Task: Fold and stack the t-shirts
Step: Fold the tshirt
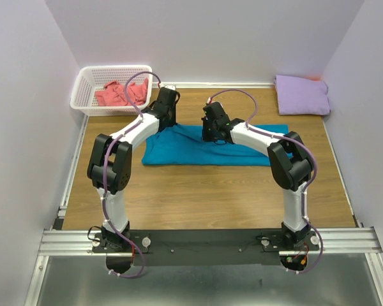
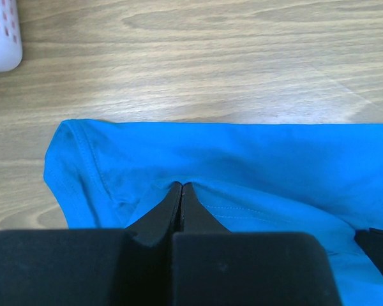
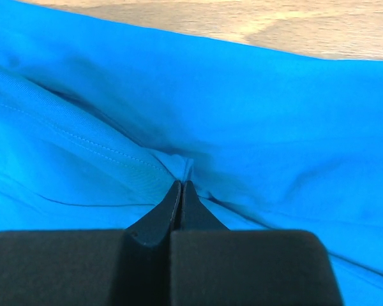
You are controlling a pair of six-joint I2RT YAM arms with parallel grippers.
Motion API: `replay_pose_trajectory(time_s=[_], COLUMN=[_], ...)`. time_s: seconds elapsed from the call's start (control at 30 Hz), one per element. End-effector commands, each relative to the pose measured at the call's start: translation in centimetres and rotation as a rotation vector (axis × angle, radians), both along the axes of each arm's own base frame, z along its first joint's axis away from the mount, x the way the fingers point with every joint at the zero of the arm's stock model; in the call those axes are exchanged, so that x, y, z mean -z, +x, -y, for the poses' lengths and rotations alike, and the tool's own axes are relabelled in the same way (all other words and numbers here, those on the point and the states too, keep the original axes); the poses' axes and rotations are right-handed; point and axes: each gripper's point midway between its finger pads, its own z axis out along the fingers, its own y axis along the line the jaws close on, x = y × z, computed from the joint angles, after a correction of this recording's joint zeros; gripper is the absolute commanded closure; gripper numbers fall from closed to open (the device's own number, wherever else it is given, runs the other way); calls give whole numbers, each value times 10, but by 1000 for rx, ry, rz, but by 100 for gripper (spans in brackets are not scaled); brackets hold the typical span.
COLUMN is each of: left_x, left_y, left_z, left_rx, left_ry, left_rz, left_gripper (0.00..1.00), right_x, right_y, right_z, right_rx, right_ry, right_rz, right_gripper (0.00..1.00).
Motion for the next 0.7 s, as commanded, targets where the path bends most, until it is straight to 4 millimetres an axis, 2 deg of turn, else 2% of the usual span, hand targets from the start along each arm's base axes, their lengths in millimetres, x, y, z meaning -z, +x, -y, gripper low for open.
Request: replay_pose_trajectory(time_s=[0.0,0.17,0.3,0.43,0.67], left_x=[3,6,11,8,12], left_y=[2,-7,-20,-30,-47], left_z=[-10,1,1,1,-4], left_rx=[-32,20,37,31,40], left_ry=[3,-31,-31,-45,-39], left_rz=[-15,-76,-143,-167,-219], left_gripper=[100,100,100,100,100], right_x=[4,-3,-10,-14,-10], right_y=[5,2,0,-3,-18], right_z=[-5,-13,-15,-13,-14], right_rx=[-1,-35,-39,-39,-69], right_ry=[16,49,66,69,90], right_rz=[-14,-19,-19,-17,-70], right_gripper=[99,99,98,99,98])
